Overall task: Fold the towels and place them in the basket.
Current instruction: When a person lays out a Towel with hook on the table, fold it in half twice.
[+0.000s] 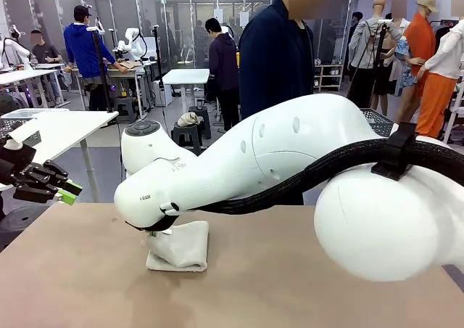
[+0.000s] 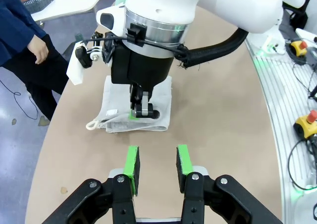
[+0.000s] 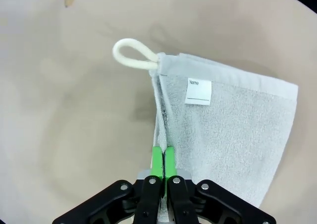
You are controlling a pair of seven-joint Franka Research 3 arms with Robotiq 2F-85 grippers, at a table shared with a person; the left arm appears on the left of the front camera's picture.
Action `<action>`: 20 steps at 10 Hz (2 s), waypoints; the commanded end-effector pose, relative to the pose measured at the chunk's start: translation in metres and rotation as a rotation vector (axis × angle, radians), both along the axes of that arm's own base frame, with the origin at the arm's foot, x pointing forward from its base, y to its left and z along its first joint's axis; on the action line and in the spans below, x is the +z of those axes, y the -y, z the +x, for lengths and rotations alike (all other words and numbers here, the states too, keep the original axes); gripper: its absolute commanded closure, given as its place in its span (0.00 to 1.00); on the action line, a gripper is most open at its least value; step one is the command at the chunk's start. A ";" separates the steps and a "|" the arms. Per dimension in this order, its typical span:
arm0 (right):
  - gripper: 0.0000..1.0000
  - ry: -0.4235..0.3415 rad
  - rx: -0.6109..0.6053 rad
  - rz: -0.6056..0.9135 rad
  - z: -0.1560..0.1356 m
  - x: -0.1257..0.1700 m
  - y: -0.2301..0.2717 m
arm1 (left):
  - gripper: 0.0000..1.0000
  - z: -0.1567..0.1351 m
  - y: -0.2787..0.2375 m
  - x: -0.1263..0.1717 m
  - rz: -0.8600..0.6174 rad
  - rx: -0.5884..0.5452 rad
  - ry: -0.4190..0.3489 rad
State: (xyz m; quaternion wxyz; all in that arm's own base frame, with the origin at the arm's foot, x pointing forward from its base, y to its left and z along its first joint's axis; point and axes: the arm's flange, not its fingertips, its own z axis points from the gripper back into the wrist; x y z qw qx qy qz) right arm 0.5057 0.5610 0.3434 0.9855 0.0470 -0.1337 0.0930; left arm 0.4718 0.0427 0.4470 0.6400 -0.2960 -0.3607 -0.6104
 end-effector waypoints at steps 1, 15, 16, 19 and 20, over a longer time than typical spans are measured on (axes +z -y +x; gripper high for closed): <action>1.00 -0.018 -0.036 -0.056 -0.005 0.005 -0.002 | 0.59 -0.001 0.000 0.000 -0.011 -0.005 0.007; 0.56 -0.146 -0.006 0.102 -0.019 0.082 0.139 | 0.59 -0.001 0.000 0.000 -0.011 -0.005 0.007; 0.56 -0.148 -0.006 0.103 -0.021 0.082 0.142 | 0.59 -0.001 0.000 0.000 -0.011 -0.005 0.007; 0.56 -0.144 -0.017 0.072 -0.007 0.088 0.133 | 0.59 -0.001 0.000 0.000 -0.011 -0.005 0.007; 0.56 -0.144 -0.017 0.072 -0.007 0.088 0.133 | 0.59 -0.001 0.000 0.000 -0.011 -0.005 0.007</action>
